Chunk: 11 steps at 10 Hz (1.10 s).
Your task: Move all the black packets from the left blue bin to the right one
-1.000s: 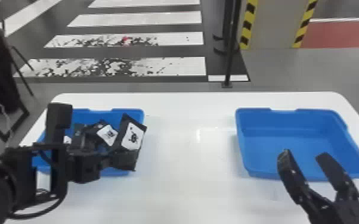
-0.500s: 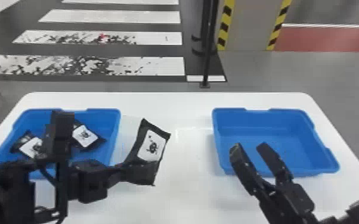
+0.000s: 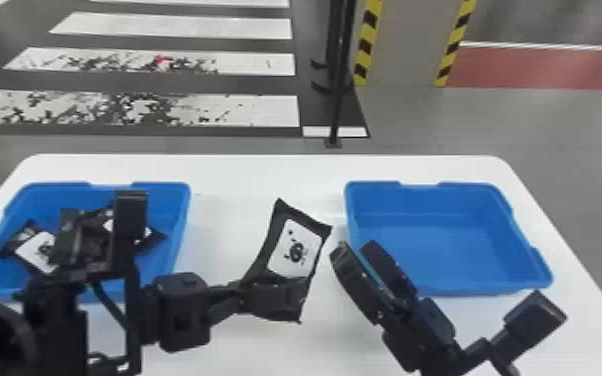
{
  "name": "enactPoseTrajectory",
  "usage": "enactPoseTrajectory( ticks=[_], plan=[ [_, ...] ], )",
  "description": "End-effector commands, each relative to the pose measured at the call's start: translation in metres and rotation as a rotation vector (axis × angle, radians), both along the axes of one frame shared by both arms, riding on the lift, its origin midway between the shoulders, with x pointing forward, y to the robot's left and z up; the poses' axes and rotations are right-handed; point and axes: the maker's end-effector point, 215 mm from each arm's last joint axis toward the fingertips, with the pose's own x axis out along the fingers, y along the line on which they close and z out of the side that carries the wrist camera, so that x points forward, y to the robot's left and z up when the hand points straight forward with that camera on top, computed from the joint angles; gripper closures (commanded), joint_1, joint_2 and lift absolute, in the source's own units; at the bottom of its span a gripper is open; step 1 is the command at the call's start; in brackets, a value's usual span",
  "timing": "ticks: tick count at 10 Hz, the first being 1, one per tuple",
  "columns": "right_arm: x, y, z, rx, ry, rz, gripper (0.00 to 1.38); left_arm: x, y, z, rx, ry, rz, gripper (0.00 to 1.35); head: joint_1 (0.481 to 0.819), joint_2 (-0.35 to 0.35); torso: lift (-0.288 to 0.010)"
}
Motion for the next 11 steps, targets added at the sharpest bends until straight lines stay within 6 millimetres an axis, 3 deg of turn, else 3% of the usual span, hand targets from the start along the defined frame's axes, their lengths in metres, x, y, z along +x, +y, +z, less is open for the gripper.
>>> enactPoseTrajectory(
  ticks=[1, 3, 4, 5, 6, 7, 8, 11],
  plan=[
    [0.001, 0.01, -0.001, 0.025, 0.012, 0.036, 0.12, -0.008, -0.015, 0.003, -0.027, 0.007, -0.037, 1.21, 0.695, -0.052, -0.185],
    [0.005, 0.013, 0.004, 0.044, 0.002, 0.046, 0.13, -0.016, -0.029, 0.001, -0.04, 0.024, -0.076, 1.21, 0.695, -0.064, -0.185],
    [0.005, 0.014, 0.005, 0.044, -0.004, 0.053, 0.27, -0.018, -0.032, 0.001, -0.044, 0.025, -0.083, 1.21, 0.695, -0.069, -0.185],
    [0.004, 0.016, 0.004, 0.056, 0.002, 0.06, 0.66, -0.018, -0.033, 0.002, -0.043, 0.025, -0.087, 1.21, 0.695, -0.076, -0.185],
    [0.004, 0.018, 0.002, 0.073, 0.011, 0.067, 0.91, -0.016, -0.032, 0.002, -0.044, 0.022, -0.083, 1.21, 0.695, -0.079, -0.185],
    [0.004, 0.018, 0.002, 0.074, 0.009, 0.069, 1.16, -0.014, -0.031, 0.003, -0.045, 0.019, -0.078, 1.21, 0.695, -0.076, -0.185],
    [0.005, 0.013, 0.008, 0.081, -0.018, 0.041, 1.28, -0.012, -0.029, 0.001, -0.042, 0.02, -0.072, 1.21, 0.695, -0.072, -0.185],
    [0.004, 0.012, 0.02, 0.086, -0.061, 0.033, 1.28, -0.006, -0.026, 0.002, -0.052, 0.014, -0.05, 1.21, 0.695, -0.077, -0.185]
  ],
)
